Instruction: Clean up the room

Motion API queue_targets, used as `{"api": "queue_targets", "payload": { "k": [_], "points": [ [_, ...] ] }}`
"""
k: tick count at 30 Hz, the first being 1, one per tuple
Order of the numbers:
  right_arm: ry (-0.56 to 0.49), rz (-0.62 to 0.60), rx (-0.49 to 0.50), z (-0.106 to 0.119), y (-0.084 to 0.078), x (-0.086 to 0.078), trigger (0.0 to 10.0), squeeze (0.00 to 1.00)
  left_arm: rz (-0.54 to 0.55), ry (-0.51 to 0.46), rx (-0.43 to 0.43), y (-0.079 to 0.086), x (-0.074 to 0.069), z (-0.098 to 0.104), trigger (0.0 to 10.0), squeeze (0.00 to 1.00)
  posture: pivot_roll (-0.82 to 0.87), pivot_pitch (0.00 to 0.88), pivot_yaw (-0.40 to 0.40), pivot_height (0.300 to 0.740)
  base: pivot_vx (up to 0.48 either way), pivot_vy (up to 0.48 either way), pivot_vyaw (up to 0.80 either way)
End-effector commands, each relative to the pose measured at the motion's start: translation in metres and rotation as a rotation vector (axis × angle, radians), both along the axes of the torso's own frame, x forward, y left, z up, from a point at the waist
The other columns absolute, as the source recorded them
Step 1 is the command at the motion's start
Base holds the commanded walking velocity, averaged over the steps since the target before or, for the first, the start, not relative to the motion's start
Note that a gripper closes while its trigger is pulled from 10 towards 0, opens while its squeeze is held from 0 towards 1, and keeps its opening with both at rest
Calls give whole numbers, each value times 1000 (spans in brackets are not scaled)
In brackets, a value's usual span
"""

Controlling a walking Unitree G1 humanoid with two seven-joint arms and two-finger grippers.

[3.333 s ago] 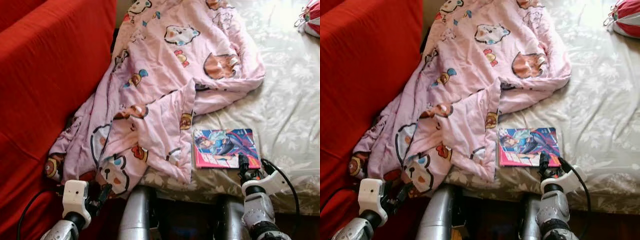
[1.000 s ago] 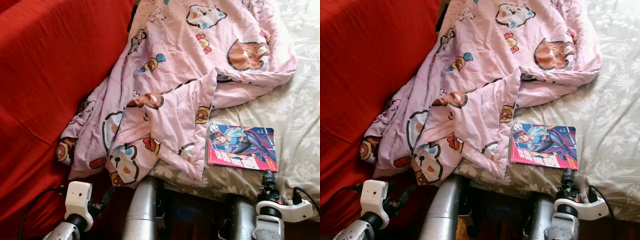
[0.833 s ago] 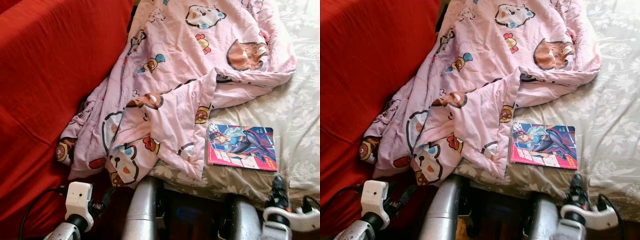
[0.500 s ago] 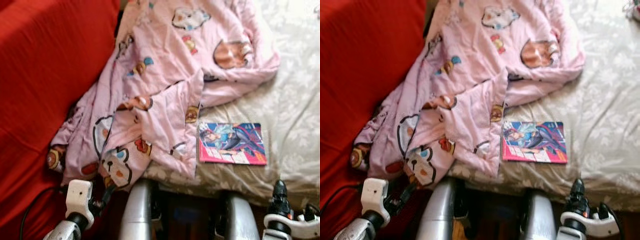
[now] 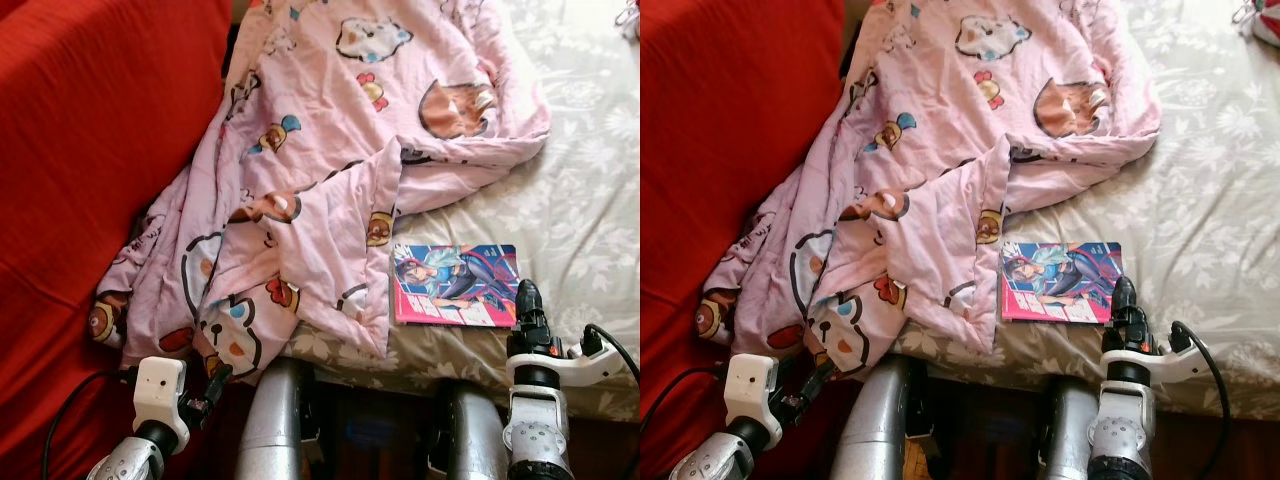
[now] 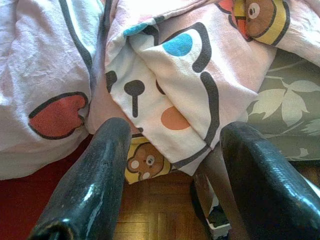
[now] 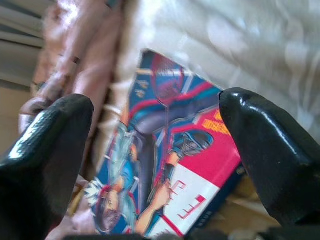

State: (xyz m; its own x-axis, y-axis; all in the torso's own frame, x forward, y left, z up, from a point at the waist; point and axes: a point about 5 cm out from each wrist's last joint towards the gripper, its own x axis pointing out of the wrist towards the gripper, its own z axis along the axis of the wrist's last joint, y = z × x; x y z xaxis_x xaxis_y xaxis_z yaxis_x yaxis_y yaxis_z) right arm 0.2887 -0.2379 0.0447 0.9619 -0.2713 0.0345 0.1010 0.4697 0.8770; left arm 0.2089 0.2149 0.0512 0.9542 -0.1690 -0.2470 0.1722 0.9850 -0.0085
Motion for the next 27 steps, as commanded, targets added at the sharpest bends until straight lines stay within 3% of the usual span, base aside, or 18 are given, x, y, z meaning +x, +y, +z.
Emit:
{"api": "queue_targets", "payload": {
  "k": [1,8,27],
  "points": [
    [60,8,0,-10,4,0,10000,0,17,51,24,6,-8,-9,10000,0,231,310,150,590,0,0,0],
    [33,-28,-5,0,-2,12,10000,0,21,54,34,10,-9,-9,10000,0,230,305,151,590,0,0,0],
    [78,-72,-7,-15,-15,-1,10000,0,21,56,54,19,-11,-6,10000,0,239,295,170,590,0,0,0]
  ]
}}
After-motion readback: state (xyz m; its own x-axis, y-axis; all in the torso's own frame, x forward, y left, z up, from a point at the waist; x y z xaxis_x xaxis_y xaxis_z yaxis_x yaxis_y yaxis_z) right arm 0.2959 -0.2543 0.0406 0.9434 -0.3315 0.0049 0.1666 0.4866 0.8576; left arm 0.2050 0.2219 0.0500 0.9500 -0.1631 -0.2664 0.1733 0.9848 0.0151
